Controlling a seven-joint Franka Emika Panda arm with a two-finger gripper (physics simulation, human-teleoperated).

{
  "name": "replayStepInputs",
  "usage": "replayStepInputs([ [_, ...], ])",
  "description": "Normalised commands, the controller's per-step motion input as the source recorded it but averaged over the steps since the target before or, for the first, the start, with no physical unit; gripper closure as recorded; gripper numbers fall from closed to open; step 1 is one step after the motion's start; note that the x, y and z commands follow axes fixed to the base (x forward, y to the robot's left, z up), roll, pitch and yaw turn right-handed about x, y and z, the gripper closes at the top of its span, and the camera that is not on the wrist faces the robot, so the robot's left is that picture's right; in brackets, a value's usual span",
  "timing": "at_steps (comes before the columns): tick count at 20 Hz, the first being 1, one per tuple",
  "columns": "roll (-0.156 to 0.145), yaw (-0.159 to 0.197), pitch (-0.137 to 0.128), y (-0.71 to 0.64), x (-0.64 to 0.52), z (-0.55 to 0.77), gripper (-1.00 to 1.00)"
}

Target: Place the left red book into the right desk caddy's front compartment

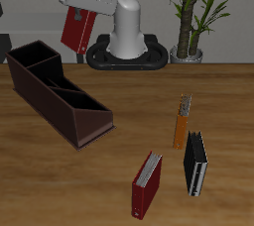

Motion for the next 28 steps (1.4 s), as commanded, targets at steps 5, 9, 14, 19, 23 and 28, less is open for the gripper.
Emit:
replayStepInputs([
  [5, -0.001, -0.005, -0.011, -0.04, 0.07, 0.04, 1.00],
  [9, 0.009, 0.007, 0.015, 0.00, 0.10, -0.08, 1.00],
  [14, 0.019, 0.007, 0.003, 0.03, 0.14, -0.07, 1.00],
  [19, 0.010, -0.007, 0.001, 0.03, 0.09, -0.03, 1.00],
  [23, -0.005, -0.004, 0.011, -0.03, 0.09, -0.05, 1.00],
  [28, 0.006, -0.008, 0.020, 0.02, 0.05, -0.13, 1.00],
])
